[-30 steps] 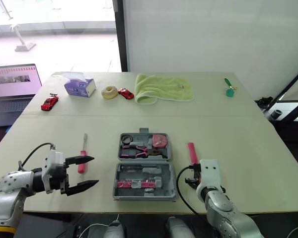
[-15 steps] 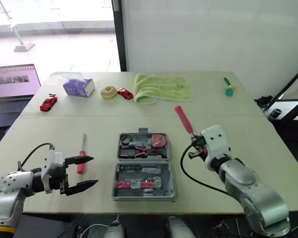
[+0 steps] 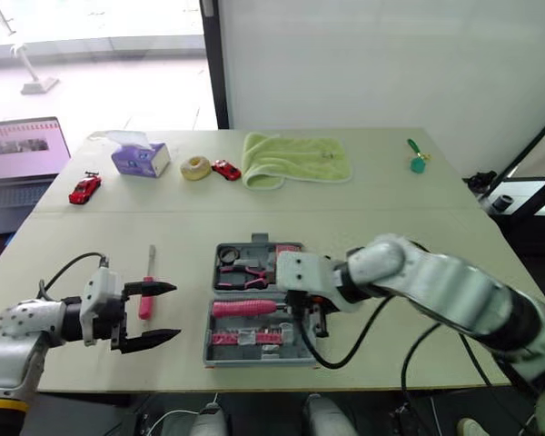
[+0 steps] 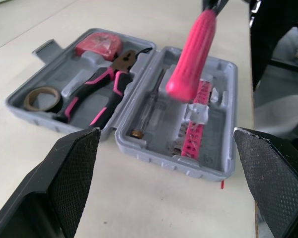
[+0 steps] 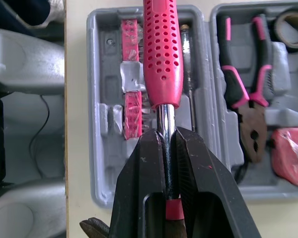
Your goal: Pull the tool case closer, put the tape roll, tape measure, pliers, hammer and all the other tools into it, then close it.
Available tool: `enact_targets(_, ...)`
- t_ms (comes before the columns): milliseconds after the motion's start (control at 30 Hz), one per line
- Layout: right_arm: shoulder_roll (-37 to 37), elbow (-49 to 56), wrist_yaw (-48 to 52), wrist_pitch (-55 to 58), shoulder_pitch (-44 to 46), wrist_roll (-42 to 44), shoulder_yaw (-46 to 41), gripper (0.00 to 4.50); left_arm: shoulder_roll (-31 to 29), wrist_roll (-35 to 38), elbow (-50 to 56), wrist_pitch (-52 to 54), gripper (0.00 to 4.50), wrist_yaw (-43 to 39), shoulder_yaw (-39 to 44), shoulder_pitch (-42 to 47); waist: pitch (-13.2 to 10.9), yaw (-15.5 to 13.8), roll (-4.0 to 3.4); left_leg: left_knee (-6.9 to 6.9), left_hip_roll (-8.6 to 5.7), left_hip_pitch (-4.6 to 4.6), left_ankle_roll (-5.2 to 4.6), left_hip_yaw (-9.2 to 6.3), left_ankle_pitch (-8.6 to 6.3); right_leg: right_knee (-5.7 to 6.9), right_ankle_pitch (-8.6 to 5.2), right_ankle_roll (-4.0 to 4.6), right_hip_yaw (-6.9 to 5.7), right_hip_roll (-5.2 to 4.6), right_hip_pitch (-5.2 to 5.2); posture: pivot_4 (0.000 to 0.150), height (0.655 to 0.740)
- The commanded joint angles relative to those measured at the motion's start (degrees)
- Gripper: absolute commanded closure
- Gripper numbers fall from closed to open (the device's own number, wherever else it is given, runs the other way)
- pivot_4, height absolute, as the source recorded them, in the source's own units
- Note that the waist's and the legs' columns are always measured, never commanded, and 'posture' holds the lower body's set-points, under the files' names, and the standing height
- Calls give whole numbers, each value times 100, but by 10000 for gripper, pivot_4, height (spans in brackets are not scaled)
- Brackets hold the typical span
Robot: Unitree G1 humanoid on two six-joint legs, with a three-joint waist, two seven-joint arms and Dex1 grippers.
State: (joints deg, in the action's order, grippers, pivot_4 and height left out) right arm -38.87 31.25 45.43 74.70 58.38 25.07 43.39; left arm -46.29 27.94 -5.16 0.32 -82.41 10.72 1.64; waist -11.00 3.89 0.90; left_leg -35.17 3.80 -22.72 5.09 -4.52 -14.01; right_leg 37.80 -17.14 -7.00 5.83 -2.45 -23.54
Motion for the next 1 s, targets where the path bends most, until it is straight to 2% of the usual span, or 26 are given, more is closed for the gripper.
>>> enact_targets(33,305,-262,-59,160,398,-196,302,44912,-76,-37,-4,-169,0,-80,49,-41,0,9,0,-1,0,-1,0,0,0,10,0,0,0,0,-2,1500,7400)
enact_targets(233,424,-479,135,359,725,-251,962,44912,-34,6,12,-138,0,-70,14,60,0,8,1,-16,-2,-57,4,-12,2,29,2,-2,-8,-1,-56,1500,7400)
enact_targets(467,777,-750,-66,405,692,-382,984,44912,-64,46,182,-59,0,-107,11,29,0,24,0,-18,-1,-65,5,-17,4,48,3,-1,-9,6,-80,1500,7400)
enact_targets(1000,948,-995,-215,398,670,-536,1112,44912,-126,21,173,16,0,-256,-35,216,0,25,0,-18,-1,-67,9,-18,6,48,3,-1,-10,5,-80,1500,7400)
